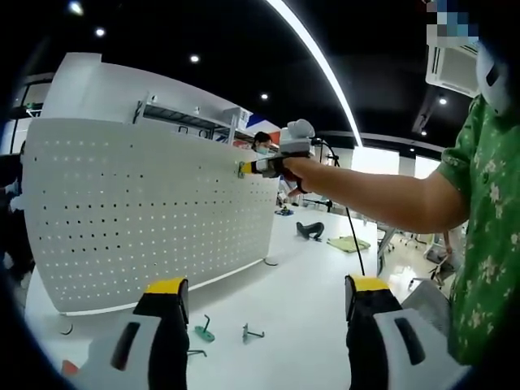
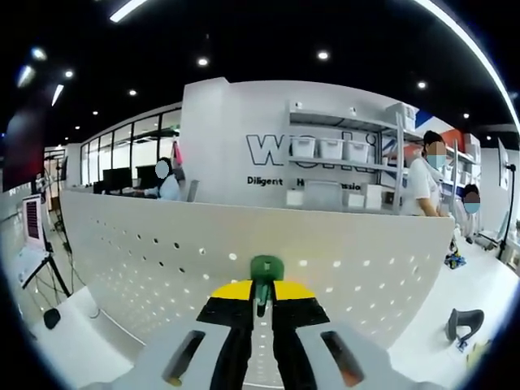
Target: Insert the hook assembly into the mounting plate slot until the hook locks in place.
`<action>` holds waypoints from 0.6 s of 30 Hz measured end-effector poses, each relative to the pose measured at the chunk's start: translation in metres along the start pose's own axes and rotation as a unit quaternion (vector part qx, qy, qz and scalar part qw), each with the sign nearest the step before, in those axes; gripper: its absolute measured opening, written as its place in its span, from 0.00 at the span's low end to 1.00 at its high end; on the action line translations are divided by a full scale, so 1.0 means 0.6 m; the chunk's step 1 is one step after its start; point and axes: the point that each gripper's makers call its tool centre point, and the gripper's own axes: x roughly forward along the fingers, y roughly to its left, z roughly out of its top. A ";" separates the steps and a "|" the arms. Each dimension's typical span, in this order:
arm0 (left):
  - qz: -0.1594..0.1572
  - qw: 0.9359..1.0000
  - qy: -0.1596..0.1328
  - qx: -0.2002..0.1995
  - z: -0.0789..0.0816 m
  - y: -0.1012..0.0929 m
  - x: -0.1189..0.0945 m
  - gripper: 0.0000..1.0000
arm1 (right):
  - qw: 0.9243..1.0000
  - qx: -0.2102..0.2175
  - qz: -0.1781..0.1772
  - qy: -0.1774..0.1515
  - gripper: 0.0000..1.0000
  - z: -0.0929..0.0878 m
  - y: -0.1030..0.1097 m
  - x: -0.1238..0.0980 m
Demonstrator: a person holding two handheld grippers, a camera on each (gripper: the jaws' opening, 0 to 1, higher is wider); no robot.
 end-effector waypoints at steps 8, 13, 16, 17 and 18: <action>0.000 1.000 0.000 0.001 0.000 0.000 0.000 0.81 | 1.000 -0.001 0.005 -0.003 0.11 0.000 0.005 0.000; 0.000 1.000 -0.001 0.001 0.001 0.000 0.001 0.81 | 1.000 0.001 0.008 -0.004 0.15 -0.001 0.008 -0.002; -0.001 1.000 0.000 0.001 0.001 0.000 0.001 0.81 | 1.000 0.002 0.011 -0.005 0.16 -0.001 0.010 -0.003; -0.001 1.000 0.000 0.001 0.001 0.000 0.001 0.81 | 1.000 0.001 0.011 -0.005 0.17 -0.001 0.011 -0.003; -0.001 1.000 0.000 0.001 0.001 0.000 0.001 0.81 | 1.000 0.001 0.012 -0.006 0.18 -0.001 0.011 -0.003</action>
